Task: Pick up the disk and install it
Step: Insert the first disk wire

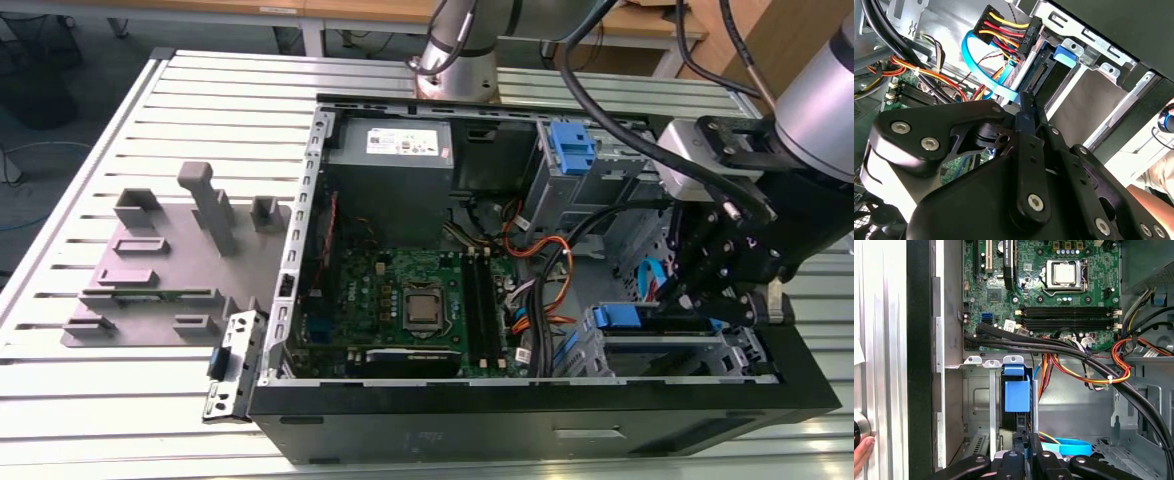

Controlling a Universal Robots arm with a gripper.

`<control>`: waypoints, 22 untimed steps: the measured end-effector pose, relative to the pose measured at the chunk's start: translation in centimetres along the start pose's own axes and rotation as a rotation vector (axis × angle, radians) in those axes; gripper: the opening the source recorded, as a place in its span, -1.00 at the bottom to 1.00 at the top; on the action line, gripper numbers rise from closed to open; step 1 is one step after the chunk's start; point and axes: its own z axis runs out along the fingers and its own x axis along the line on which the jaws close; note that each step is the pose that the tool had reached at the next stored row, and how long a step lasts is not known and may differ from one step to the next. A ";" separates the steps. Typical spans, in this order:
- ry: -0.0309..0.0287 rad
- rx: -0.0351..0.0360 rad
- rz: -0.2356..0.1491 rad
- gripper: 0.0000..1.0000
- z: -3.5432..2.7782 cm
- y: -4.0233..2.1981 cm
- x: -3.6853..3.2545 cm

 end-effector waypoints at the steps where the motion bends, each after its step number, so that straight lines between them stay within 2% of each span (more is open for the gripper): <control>1: 0.0001 0.0000 0.000 -0.68 0.02 0.00 0.00; 14: 0.0000 0.0000 0.000 -0.68 0.21 0.00 0.01; 22: 0.0000 0.0000 0.000 -0.68 0.04 0.00 0.00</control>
